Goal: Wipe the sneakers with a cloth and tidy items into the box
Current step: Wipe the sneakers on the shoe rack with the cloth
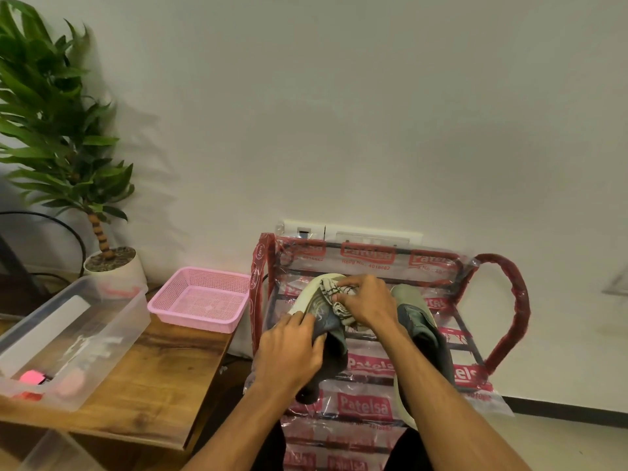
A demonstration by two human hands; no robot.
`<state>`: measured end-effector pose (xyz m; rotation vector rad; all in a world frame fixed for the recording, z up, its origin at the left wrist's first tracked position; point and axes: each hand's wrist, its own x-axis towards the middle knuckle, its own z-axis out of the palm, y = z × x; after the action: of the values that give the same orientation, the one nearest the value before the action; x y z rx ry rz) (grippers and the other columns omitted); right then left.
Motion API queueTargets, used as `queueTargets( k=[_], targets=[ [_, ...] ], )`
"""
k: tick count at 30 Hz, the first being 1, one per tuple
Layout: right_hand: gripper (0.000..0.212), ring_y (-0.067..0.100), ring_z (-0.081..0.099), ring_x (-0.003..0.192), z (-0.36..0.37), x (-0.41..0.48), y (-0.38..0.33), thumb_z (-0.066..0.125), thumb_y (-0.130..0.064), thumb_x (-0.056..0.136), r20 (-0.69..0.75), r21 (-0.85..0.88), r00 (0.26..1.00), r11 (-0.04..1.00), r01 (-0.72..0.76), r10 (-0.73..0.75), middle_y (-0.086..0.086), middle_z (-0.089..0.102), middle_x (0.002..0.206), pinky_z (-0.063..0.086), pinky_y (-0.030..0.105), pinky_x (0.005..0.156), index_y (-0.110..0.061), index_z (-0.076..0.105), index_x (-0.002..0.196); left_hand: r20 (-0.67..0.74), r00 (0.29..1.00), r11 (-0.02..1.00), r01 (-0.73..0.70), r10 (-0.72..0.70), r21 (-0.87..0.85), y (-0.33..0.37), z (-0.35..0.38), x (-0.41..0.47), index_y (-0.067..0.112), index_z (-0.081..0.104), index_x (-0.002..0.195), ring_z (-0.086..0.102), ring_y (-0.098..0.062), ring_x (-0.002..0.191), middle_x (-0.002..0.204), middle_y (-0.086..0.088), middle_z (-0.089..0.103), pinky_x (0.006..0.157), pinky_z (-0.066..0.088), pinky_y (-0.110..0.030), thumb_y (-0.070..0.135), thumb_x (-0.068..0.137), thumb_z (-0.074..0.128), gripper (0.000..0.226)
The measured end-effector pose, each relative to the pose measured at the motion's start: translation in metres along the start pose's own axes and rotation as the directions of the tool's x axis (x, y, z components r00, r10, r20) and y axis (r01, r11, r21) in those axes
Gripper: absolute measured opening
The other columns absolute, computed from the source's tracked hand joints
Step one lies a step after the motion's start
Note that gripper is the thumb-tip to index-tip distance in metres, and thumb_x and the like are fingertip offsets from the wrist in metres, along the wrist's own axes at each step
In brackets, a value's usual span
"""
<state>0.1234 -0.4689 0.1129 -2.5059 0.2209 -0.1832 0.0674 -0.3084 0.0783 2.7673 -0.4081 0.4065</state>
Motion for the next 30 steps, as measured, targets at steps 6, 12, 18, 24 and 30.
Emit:
queueTargets(
  k=[6, 12, 18, 24, 30],
  targets=[
    [0.029, 0.015, 0.064, 0.100, -0.011, 0.003, -0.004, 0.076, -0.036, 0.082, 0.110, -0.159, 0.993, 0.986, 0.057, -0.040, -0.004, 0.070, 0.118, 0.054, 0.038, 0.086, -0.035, 0.072, 0.110, 0.119, 0.990, 0.997, -0.067, 0.070, -0.028, -0.005, -0.015, 0.008, 0.026, 0.060, 0.112, 0.060, -0.011, 0.090, 0.105, 0.008, 0.066, 0.067, 0.040, -0.023, 0.055, 0.087, 0.045, 0.041],
    [0.024, 0.019, 0.065, 0.092, -0.011, -0.003, -0.006, 0.072, -0.026, 0.082, 0.130, -0.268, 0.991, 0.961, 0.066, -0.032, -0.002, 0.071, 0.107, 0.055, 0.040, 0.082, -0.029, 0.074, 0.105, 0.340, 0.932, 0.991, -0.101, 0.126, -0.090, -0.016, -0.029, 0.015, 0.026, 0.034, 0.148, 0.043, -0.016, 0.133, 0.155, 0.005, 0.031, 0.108, 0.036, -0.037, 0.028, 0.098, 0.041, 0.050],
    [0.007, 0.023, 0.059, 0.070, 0.001, -0.014, -0.020, 0.062, -0.020, 0.077, 0.188, -0.268, 0.982, 0.962, 0.041, 0.010, 0.003, 0.060, 0.073, 0.054, 0.036, 0.067, -0.014, 0.063, 0.075, 0.335, 0.929, 0.987, -0.157, 0.159, -0.032, -0.010, -0.027, 0.011, 0.025, 0.038, 0.146, 0.041, -0.019, 0.134, 0.156, 0.005, 0.029, 0.105, 0.039, -0.039, 0.027, 0.097, 0.042, 0.049],
    [0.015, 0.024, 0.068, 0.084, 0.016, -0.025, -0.014, 0.065, -0.024, 0.082, -0.029, -0.278, 0.999, 0.960, -0.028, 0.021, 0.002, 0.070, 0.089, 0.056, 0.038, 0.077, -0.017, 0.071, 0.094, 0.326, 0.932, 0.986, -0.166, 0.156, 0.001, -0.006, -0.022, 0.011, 0.022, 0.045, 0.140, 0.039, -0.017, 0.135, 0.153, 0.003, 0.035, 0.103, 0.040, -0.039, 0.025, 0.094, 0.048, 0.047],
    [0.013, 0.023, 0.060, 0.070, 0.002, -0.021, -0.018, 0.057, -0.015, 0.080, 0.190, -0.210, 0.978, 0.976, -0.048, 0.089, 0.003, 0.063, 0.077, 0.050, 0.032, 0.063, -0.015, 0.057, 0.067, 0.341, 0.929, 0.988, -0.156, 0.144, 0.009, -0.005, -0.023, 0.007, 0.021, 0.045, 0.139, 0.043, -0.019, 0.130, 0.147, 0.002, 0.042, 0.100, 0.043, -0.041, 0.025, 0.093, 0.049, 0.046]
  ],
)
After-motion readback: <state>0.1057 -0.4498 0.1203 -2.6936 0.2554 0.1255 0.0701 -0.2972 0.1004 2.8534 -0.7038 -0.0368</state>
